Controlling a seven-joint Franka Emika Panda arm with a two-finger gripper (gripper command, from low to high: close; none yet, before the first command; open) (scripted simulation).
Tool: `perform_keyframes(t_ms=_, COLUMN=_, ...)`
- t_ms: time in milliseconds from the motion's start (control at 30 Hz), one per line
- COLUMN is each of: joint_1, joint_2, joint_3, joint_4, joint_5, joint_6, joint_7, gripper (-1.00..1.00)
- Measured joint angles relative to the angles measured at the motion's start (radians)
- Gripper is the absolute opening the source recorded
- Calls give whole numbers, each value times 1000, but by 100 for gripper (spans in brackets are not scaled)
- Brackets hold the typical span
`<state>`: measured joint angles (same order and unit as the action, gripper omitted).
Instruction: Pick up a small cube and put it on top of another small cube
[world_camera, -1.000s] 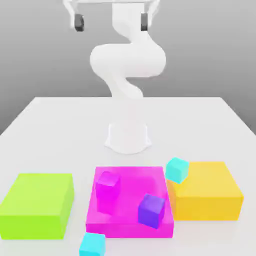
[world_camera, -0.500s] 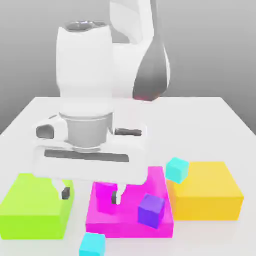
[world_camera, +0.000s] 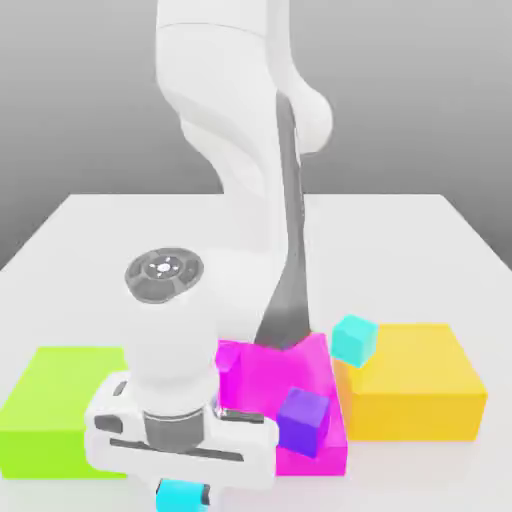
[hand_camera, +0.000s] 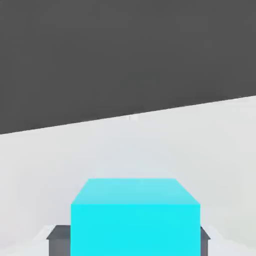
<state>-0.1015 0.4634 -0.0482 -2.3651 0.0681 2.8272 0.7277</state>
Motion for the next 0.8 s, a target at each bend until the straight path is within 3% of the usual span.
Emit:
perform_keyframes(t_ms=167, joint_1=14, joint_2=-155, joint_3=-13, joint_4=-35, joint_5=-22, joint_6=-120, joint_7=13, gripper=-100)
perform_keyframes(t_ms=533, joint_1=181, joint_2=-546, joint_3=91, joint_4=-211, joint_5=-55, joint_6=-334, joint_7=-54, gripper=-100)
perform_keyframes(t_ms=667, joint_1=177, joint_2=-462, joint_3=102, joint_4=-241, joint_5=-66, joint_6=-220, joint_7=-54, gripper=-100)
perform_keyframes(t_ms=700, joint_1=176, joint_2=-431, joint_3=103, joint_4=-246, joint_5=-70, joint_6=-185, joint_7=-51, gripper=100)
perform_keyframes(t_ms=800, joint_1=176, joint_2=-431, joint_3=103, joint_4=-246, joint_5=-70, joint_6=-185, joint_7=-51, gripper=100)
